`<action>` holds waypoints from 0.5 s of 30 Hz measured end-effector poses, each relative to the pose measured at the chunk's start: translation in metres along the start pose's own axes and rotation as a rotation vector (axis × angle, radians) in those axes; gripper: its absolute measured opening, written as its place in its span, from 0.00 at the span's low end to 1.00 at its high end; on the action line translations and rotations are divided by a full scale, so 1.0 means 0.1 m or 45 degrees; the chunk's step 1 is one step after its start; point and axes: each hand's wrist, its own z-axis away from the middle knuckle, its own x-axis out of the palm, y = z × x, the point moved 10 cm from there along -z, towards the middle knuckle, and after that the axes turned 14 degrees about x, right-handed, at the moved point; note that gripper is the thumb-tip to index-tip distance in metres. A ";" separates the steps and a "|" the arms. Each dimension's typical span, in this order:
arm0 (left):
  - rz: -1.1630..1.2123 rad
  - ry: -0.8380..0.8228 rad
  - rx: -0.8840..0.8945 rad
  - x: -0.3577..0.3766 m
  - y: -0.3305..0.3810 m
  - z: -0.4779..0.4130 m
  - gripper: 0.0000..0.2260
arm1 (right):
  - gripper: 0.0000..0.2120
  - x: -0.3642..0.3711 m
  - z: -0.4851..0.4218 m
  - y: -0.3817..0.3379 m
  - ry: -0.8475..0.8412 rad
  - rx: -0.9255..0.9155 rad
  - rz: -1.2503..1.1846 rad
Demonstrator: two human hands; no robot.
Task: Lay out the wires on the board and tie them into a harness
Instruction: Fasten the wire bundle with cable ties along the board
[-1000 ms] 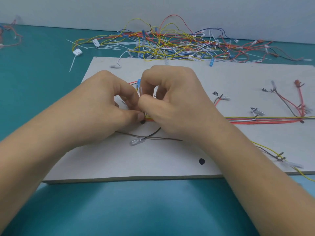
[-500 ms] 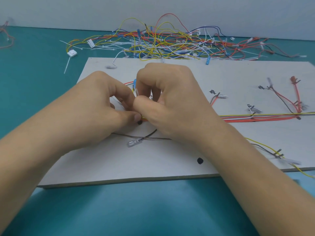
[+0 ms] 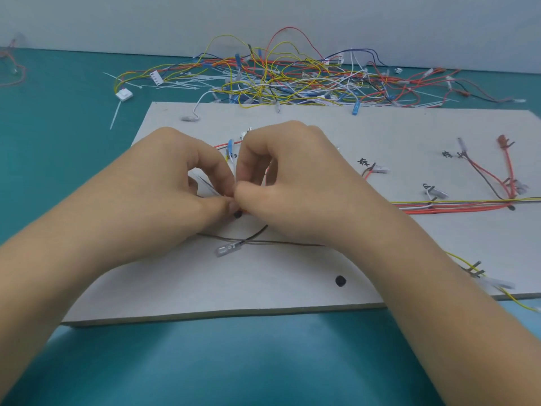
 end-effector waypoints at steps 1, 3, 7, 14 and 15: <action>-0.001 0.001 0.000 0.00 0.00 0.00 0.08 | 0.03 0.03 0.00 0.00 -0.018 0.005 -0.006; 0.018 0.000 -0.004 0.01 0.01 0.00 0.07 | 0.04 0.04 -0.01 0.02 -0.023 0.022 -0.021; 0.043 -0.006 -0.014 0.00 0.01 0.00 0.05 | 0.06 0.04 -0.01 -0.01 -0.054 -0.024 -0.072; 0.082 -0.019 -0.030 0.01 -0.01 0.00 0.04 | 0.04 -0.01 0.03 -0.08 -0.003 -0.127 -0.075; 0.087 -0.024 -0.037 0.01 -0.02 0.00 0.04 | 0.03 -0.01 0.03 -0.08 0.015 -0.134 -0.079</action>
